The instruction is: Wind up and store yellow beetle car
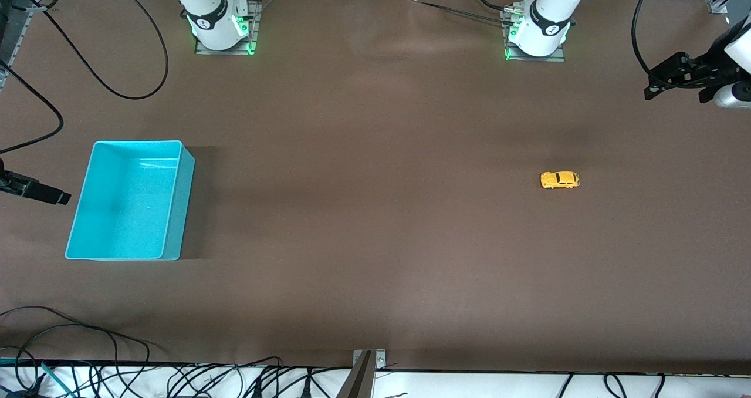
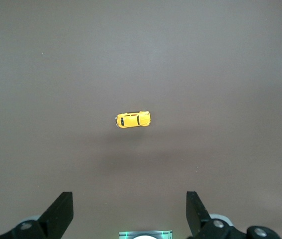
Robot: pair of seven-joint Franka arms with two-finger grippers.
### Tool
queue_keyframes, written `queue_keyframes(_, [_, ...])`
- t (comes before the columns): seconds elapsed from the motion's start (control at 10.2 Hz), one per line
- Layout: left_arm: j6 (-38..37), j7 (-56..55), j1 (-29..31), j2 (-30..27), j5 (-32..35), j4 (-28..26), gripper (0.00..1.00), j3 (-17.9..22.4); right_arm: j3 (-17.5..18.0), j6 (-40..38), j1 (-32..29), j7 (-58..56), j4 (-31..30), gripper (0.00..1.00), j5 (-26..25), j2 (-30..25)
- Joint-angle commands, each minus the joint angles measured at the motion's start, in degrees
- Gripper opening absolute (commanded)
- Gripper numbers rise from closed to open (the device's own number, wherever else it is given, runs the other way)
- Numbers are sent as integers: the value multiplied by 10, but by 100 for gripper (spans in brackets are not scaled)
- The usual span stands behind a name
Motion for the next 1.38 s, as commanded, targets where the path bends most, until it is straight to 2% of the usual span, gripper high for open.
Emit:
queue_keyframes(0.0, [-19,-1,0,9,-10,20,100,5,6,3,12,-10,-9,100,-16,-7])
queue_keyframes(0.39, [-21,-1,2,9,-10,19,100,5,1,0,12,-17,-6,100,-23,-10])
queue_keyframes(0.59, [-21,-1,2,9,-9,19,100,5,1,-33,15,-10,-6,100,-21,-11])
queue_keyframes(1.28, [-21,-1,3,9,-9,17,100,7,-1,-26,11,-10,-4,100,-21,-12])
